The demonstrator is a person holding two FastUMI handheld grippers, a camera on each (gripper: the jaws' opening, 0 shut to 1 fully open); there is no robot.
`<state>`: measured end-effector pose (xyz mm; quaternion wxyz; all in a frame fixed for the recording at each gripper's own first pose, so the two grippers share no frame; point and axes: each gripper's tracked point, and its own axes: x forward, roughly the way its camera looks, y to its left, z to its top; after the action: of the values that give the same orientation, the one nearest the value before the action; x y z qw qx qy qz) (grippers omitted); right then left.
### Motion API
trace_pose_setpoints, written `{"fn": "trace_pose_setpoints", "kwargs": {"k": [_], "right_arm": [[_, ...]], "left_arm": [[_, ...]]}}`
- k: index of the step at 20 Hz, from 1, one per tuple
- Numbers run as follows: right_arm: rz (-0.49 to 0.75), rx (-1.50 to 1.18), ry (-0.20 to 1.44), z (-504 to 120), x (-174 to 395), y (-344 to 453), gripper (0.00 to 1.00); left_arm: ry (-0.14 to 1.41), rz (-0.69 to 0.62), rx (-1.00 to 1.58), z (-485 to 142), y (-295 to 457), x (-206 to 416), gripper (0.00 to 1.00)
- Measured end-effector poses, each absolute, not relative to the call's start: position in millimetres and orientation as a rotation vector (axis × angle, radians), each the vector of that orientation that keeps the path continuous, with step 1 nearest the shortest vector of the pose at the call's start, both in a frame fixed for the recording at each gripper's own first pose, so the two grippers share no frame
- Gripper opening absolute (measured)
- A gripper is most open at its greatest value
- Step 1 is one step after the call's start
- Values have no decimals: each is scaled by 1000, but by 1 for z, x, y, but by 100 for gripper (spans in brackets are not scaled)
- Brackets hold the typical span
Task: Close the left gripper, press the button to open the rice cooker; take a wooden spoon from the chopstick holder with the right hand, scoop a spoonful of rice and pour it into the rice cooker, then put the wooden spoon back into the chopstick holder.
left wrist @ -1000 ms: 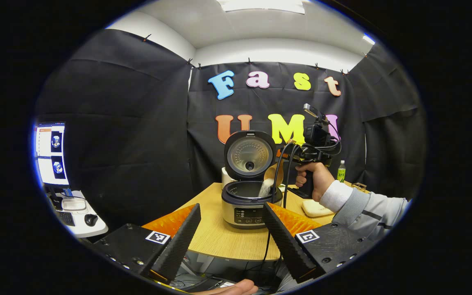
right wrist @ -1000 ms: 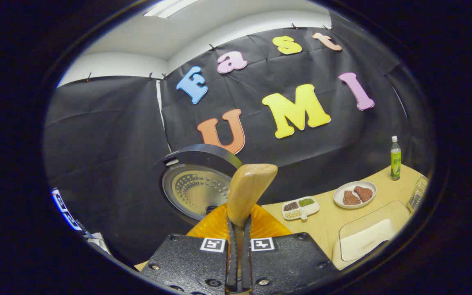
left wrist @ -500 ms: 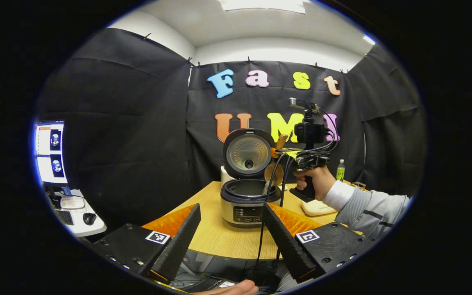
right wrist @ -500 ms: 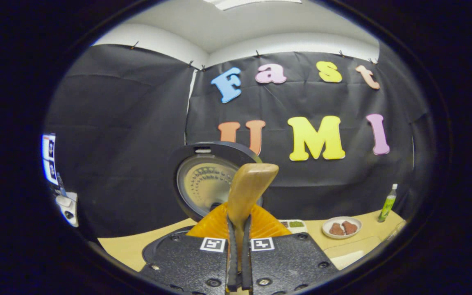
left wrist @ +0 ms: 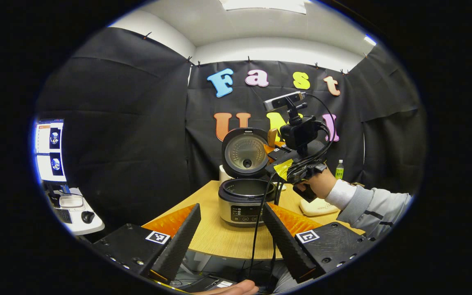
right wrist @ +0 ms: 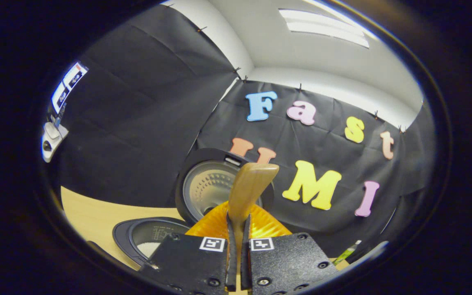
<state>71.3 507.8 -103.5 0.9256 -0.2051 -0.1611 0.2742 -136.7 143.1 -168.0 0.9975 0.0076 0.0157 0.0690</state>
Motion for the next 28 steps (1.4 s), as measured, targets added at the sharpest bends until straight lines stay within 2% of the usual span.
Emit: {"fn": "trace_pose_setpoints", "kwargs": {"k": [5,15,28], "right_arm": [[492,-375,-341,-79,84,468,10],[313,-334,-315,-46,128,320,9],[168,-167,-80,-88,189,156,9]], "left_arm": [[34,138,7,-165,128,-132,96],[6,81,-36,-154,74,-120,96],[10,26,6,-152,16,-102,95]]}}
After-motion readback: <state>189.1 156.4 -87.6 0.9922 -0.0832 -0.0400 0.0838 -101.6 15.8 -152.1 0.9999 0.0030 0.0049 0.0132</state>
